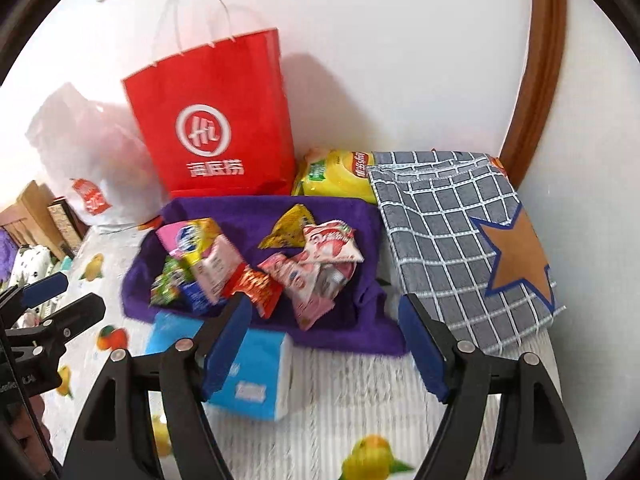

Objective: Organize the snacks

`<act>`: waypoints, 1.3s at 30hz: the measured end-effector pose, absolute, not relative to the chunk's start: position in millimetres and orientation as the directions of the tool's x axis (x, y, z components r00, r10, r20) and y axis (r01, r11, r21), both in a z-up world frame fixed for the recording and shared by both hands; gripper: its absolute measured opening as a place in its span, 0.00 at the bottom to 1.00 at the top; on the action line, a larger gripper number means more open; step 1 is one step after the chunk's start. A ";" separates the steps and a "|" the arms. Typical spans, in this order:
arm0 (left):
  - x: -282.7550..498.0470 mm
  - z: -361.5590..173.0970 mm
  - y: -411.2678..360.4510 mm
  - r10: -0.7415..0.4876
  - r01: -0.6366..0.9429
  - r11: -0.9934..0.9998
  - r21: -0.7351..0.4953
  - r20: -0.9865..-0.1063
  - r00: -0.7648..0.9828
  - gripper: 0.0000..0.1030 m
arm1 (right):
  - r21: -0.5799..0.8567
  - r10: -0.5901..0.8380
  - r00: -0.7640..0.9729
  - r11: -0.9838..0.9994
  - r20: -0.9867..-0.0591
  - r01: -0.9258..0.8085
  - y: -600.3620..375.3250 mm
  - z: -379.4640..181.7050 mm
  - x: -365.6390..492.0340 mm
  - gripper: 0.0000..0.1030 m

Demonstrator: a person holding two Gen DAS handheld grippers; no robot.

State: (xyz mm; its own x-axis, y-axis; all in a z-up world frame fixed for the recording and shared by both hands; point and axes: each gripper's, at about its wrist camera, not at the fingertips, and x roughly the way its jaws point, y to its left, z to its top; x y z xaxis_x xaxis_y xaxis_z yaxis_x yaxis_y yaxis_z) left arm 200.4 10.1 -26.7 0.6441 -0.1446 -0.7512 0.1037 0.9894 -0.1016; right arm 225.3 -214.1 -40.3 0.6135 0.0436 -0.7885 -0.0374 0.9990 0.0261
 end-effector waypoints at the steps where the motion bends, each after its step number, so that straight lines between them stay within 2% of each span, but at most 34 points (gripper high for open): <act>1: 191.2 -23.2 10.6 -0.140 0.105 0.990 -0.094 -0.743 0.654 0.86 | 0.025 0.045 0.619 0.999 -0.784 -0.041 -212.2 -35.9 215.9 0.75; 6: 142.1 -8.6 9.3 -0.117 0.098 0.993 -0.066 -0.704 0.700 0.89 | 0.018 0.046 0.644 0.999 -0.764 -0.050 -206.0 -20.7 167.0 0.77; 8: 121.5 -3.5 8.1 -0.103 0.091 0.994 -0.053 -0.688 0.718 0.90 | 0.010 0.038 0.662 0.999 -0.749 -0.046 -205.2 -15.6 146.6 0.87; 10: 104.0 0.6 7.0 -0.093 0.086 0.995 -0.043 -0.673 0.733 0.93 | 0.001 0.031 0.689 0.999 -0.724 -0.044 -205.5 -10.3 126.4 0.92; 16: 62.4 8.4 2.7 -0.077 0.074 0.997 -0.032 -0.646 0.759 0.93 | -0.003 0.035 0.719 0.999 -0.694 -0.051 -208.4 0.5 79.0 0.99; 26: 25.1 19.0 -3.3 -0.093 0.084 0.995 -0.044 -0.614 0.784 0.95 | 0.021 0.038 0.748 0.999 -0.662 -0.033 -220.7 14.8 30.0 0.99; 39: 7.9 22.4 -5.0 -0.077 0.067 0.997 -0.039 -0.596 0.799 0.95 | 0.036 0.059 0.762 0.998 -0.644 -0.047 -223.3 21.6 11.3 0.99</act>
State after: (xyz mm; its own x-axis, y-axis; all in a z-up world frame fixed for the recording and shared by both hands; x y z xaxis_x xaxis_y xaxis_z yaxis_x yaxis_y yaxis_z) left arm 7.9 -5.0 22.4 0.7992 -0.0766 -0.5962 0.0666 0.9970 -0.0388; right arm 11.3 -223.3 21.6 0.7624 0.0592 -0.6443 -0.0474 0.9982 0.0356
